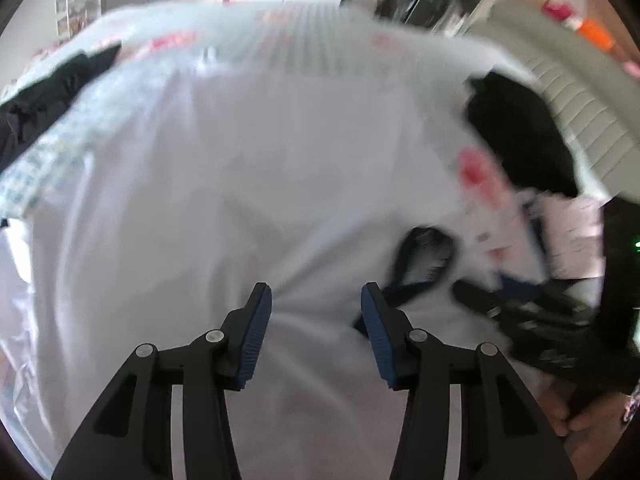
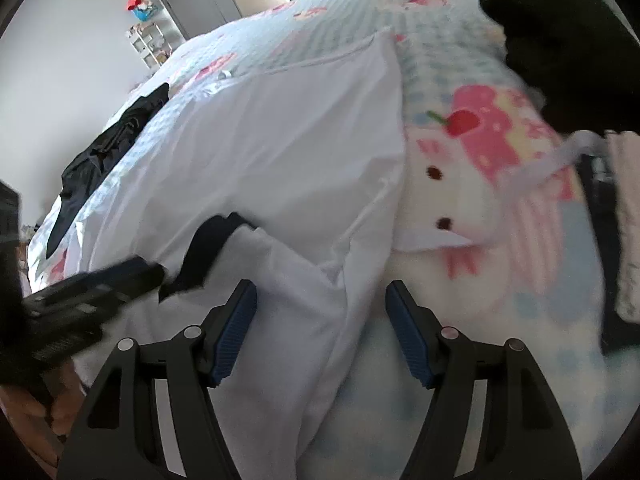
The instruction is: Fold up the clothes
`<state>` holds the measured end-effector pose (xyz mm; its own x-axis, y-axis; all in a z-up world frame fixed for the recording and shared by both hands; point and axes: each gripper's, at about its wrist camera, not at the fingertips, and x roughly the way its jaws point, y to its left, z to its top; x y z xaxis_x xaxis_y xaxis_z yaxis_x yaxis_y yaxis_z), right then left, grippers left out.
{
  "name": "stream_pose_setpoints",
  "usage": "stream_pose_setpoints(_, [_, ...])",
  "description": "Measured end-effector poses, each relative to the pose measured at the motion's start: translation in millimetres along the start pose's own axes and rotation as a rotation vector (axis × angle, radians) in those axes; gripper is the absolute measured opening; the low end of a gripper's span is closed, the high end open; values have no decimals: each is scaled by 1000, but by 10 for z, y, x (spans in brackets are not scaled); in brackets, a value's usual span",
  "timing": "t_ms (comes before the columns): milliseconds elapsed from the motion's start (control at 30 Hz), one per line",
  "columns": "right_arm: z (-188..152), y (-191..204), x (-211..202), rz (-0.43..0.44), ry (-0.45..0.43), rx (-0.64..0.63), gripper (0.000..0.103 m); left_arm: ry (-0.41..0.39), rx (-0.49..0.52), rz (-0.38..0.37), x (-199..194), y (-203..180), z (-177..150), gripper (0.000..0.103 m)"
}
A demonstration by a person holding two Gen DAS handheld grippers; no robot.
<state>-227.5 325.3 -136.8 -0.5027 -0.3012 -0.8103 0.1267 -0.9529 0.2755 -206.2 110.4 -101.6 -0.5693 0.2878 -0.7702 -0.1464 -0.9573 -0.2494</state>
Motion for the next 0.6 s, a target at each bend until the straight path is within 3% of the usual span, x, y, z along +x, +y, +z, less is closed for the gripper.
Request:
stream_pose_setpoints(67, [-102, 36, -145, -40, -1, -3, 69, -25, 38, -80, -133, -67, -58, 50])
stream_pose_setpoints(167, [-267, 100, -360, -100, -5, -6, 69, 23, 105, -137, -29, -223, -137, 50])
stream_pose_setpoints(233, [-389, 163, -476, -118, -16, 1, 69, 71, 143, -110, 126, -279, -179, 50])
stream_pose_setpoints(300, [-560, 154, -491, -133, 14, 24, 69, 129, 182, 18, 272, -244, -209, 52])
stream_pose_setpoints(333, [-676, 122, -483, -164, 40, 33, 69, 130, 182, 42, 265, -212, -203, 52])
stream_pose_setpoints(467, [-887, -3, -664, -185, 10, 69, 67, 80, 128, -41, 66, -229, -163, 50])
stream_pose_setpoints(600, [-958, 41, -802, -144, -47, 78, 68, 46, 187, -80, -81, -416, -278, 50])
